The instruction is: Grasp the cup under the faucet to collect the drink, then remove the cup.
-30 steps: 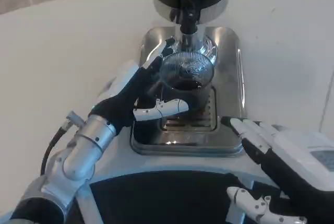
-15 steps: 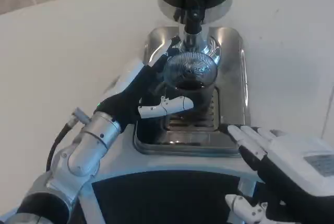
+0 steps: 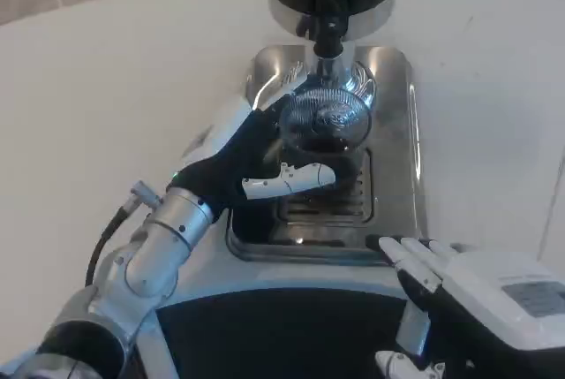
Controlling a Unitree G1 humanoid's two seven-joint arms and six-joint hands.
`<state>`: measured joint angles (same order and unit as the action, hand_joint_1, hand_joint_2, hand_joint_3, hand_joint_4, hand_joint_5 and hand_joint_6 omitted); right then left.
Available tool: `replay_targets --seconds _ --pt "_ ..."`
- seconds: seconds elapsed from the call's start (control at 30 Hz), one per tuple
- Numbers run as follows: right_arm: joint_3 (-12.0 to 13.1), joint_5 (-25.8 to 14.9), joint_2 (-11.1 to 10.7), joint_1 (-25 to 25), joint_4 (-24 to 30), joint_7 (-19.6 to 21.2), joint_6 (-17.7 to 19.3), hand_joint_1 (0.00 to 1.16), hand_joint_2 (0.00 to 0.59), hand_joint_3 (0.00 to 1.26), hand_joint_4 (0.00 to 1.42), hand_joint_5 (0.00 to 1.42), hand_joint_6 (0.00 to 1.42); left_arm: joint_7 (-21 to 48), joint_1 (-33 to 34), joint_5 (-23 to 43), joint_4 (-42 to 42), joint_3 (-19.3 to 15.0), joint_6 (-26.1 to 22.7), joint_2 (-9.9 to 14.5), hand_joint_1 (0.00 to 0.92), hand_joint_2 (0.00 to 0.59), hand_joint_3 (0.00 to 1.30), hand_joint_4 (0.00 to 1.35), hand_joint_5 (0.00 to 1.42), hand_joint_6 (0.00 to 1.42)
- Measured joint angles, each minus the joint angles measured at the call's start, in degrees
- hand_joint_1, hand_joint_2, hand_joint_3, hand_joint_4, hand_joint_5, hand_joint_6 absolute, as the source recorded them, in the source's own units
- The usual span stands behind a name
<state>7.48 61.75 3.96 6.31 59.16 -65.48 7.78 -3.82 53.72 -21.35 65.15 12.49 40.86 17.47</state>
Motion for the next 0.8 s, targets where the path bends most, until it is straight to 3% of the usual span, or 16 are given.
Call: replay_targets --seconds 0.27,0.4,0.5,0.67,0.8 --pt "-2.32 1.97 0.00 0.37 0.00 0.08 -1.80 0.15 0.517 0.04 0.00 0.00 0.00 -3.22 0.46 -1.50 0.15 0.71 -0.74 -0.40 0.358 0.070 0.29 0.35 0.58 0.63" --pt "-3.58 3.16 -0.03 0.70 0.00 0.62 -2.33 0.26 0.524 0.05 0.00 0.00 0.00 -4.49 0.46 -1.68 0.16 0.94 -0.94 -0.50 0.360 0.072 0.36 0.43 0.67 0.74" --pt "-4.32 4.15 -0.04 0.76 0.00 1.08 -2.43 0.29 0.526 0.07 0.00 0.00 0.00 -5.32 0.43 -1.60 0.18 0.98 -1.05 -0.63 0.374 0.082 0.45 0.50 0.74 0.83" --pt "-5.52 5.44 -0.07 1.31 0.00 1.81 -2.64 0.33 0.515 0.08 0.00 0.00 0.00 -8.39 -0.06 -1.69 0.11 1.03 -0.81 -0.90 0.452 0.090 0.71 0.74 0.97 1.02" --pt "-6.14 5.83 -0.09 1.40 0.00 2.04 -2.86 0.34 0.516 0.08 0.00 0.00 0.00 -11.64 -1.11 -1.93 -0.48 1.20 -0.73 -1.03 0.464 0.087 0.81 0.85 1.08 1.08"
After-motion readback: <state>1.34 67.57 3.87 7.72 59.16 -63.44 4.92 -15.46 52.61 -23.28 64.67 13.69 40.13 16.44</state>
